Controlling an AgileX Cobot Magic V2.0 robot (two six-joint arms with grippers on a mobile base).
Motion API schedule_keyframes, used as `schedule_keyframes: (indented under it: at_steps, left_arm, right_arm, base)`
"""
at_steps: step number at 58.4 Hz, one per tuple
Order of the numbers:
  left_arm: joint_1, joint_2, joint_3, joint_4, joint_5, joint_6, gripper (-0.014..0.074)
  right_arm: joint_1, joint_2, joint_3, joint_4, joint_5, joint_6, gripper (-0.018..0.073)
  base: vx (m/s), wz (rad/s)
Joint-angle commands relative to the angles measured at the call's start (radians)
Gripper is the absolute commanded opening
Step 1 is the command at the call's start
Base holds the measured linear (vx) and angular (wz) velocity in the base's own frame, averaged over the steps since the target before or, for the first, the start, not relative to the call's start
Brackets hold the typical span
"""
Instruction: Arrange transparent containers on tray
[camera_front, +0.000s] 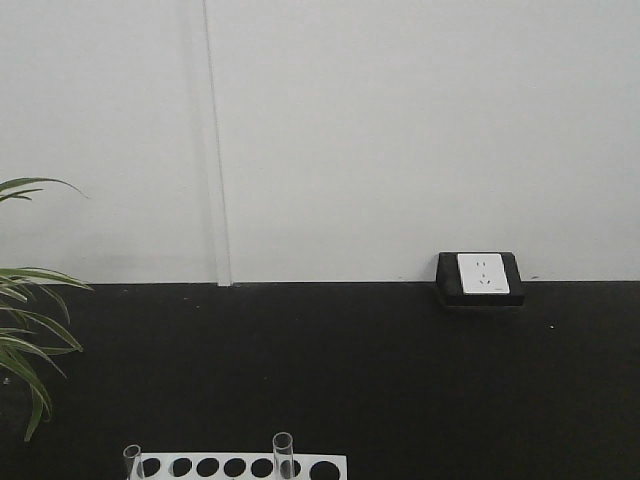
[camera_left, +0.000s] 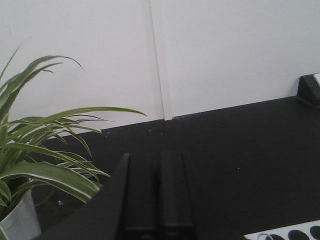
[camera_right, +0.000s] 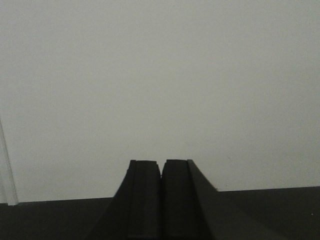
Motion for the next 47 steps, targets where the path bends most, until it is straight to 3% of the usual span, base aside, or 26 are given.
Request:
schedule_keyframes:
  at_steps: [1,10,24,30,47]
  left_arm:
    - [-0.002,0.007,-0.036,0.003,-0.124,-0.006,0.0062]
    - [-0.002,0.007,-0.036,0.003,-0.133,-0.006,0.0193]
    - [-0.002,0.007,-0.036,0.003,-0.072,-0.006,0.0494]
    - [-0.003,0.007,-0.036,0.004,-0.06,-0.005,0.0568]
    - [-0.005,0.003,-0.036,-0.033,-0.153,-0.034,0.0593]
  right_arm:
    - [0.0,0.015,-0.037,-0.008,-0.105,-0.002,0.006]
    - [0.0,0.032,-0.037,-0.008,-0.101,-0.001,0.0195]
    - [0.001,0.035,-0.037,-0.008,-0.082,-0.001,0.0586]
    - [0.001,0.035,-0.037,-0.008,-0.082,-0.001,0.071]
    - [0.001,0.035,-0.037,0.014,-0.054,0.062,0.0697]
  base:
    - [0.0,0.0]
    - [0.0,0.0]
    - [0.0,0.0]
    - [0.0,0.0]
    - [0.0,0.0]
